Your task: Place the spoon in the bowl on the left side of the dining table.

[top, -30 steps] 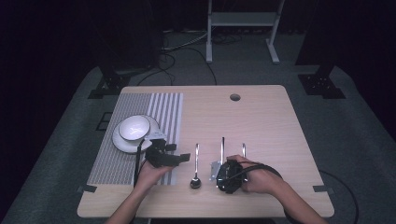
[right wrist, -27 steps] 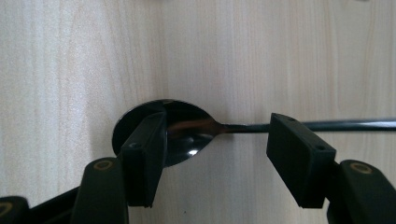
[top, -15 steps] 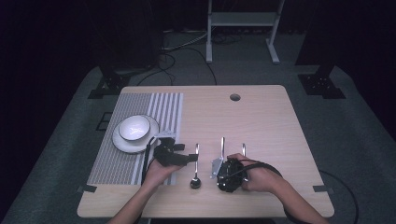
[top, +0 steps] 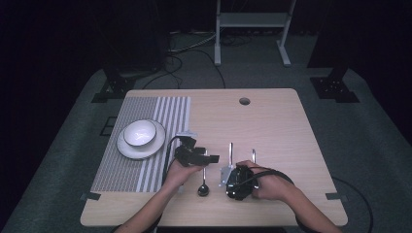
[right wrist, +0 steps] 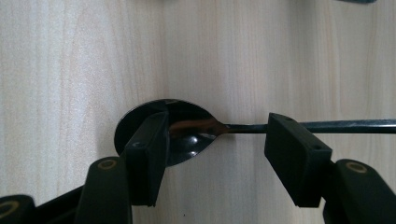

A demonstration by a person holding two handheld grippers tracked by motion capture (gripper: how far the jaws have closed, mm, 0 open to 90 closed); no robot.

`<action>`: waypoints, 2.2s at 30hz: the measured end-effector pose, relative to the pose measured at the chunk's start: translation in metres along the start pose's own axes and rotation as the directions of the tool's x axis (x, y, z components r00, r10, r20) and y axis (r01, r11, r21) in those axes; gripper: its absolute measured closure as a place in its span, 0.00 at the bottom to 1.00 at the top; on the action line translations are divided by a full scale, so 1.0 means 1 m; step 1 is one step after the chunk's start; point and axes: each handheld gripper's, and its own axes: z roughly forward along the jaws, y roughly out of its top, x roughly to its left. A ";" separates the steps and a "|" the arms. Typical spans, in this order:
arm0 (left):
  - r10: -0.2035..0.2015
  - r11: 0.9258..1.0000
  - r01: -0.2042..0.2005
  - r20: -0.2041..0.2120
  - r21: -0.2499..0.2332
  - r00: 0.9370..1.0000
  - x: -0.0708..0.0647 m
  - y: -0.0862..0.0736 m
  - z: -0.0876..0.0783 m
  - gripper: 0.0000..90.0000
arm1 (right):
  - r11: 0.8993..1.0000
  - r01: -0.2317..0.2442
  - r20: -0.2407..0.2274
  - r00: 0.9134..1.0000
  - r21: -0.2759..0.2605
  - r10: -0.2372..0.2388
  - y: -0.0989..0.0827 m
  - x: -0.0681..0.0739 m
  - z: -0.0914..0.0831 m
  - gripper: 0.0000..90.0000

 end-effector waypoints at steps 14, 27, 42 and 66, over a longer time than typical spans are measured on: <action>-0.075 0.996 0.073 0.039 0.042 0.996 0.001 0.021 0.036 0.35 | 1.000 0.013 -0.001 1.000 -0.006 -0.013 0.000 0.001 0.000 0.47; -0.072 0.995 0.065 0.081 0.082 0.994 0.000 0.027 0.061 0.76 | 1.000 0.020 0.006 1.000 -0.021 -0.020 -0.002 0.003 -0.001 0.49; -0.073 0.997 0.070 0.144 0.027 0.987 -0.004 0.025 0.057 0.93 | 0.997 -0.031 0.017 0.999 -0.072 0.032 -0.012 0.001 -0.001 0.46; -0.025 0.997 0.042 0.232 -0.068 0.972 -0.029 0.041 0.035 0.99 | 0.943 -0.288 -0.051 0.957 -0.164 0.284 -0.061 -0.013 -0.022 0.40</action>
